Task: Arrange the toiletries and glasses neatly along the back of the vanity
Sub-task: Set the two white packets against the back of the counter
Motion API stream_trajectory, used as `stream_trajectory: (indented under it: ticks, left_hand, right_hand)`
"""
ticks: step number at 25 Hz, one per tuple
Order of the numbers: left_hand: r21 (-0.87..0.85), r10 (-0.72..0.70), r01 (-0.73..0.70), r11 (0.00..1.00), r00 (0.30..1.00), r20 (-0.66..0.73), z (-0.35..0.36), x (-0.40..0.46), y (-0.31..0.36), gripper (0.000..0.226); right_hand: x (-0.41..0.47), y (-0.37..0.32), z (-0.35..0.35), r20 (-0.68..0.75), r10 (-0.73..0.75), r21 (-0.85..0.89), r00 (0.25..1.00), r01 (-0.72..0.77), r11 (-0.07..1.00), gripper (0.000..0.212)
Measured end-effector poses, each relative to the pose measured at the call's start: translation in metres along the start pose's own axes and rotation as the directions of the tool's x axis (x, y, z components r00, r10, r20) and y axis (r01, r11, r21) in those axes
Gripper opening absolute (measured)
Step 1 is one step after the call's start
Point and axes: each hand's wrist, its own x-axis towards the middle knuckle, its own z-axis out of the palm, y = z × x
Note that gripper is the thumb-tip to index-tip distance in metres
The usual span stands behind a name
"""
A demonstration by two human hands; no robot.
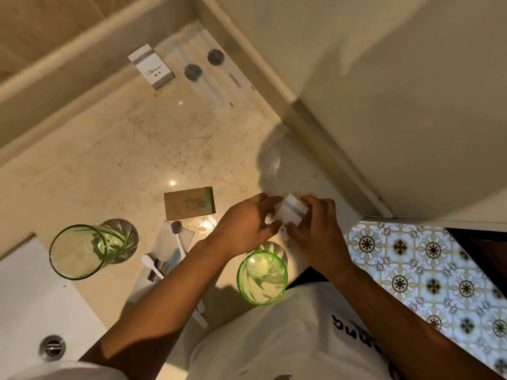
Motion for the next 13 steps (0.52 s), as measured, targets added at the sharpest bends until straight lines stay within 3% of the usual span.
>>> stream_trajectory:
  ticks: [7,13]
  left_hand:
    - [-0.29,-0.173,0.137,0.947,0.98,-0.102,0.007,-0.003,0.0,0.039]
    - [-0.294,-0.236,0.148,0.944,0.927,-0.292,-0.015,-0.01,-0.017,0.046]
  right_hand:
    - [0.015,-0.011,-0.003,0.021,-0.029,0.094,0.999,0.027,0.995,0.055]
    - [0.059,-0.056,0.007,0.076,-0.103,0.168,0.992,0.089,0.982,0.051]
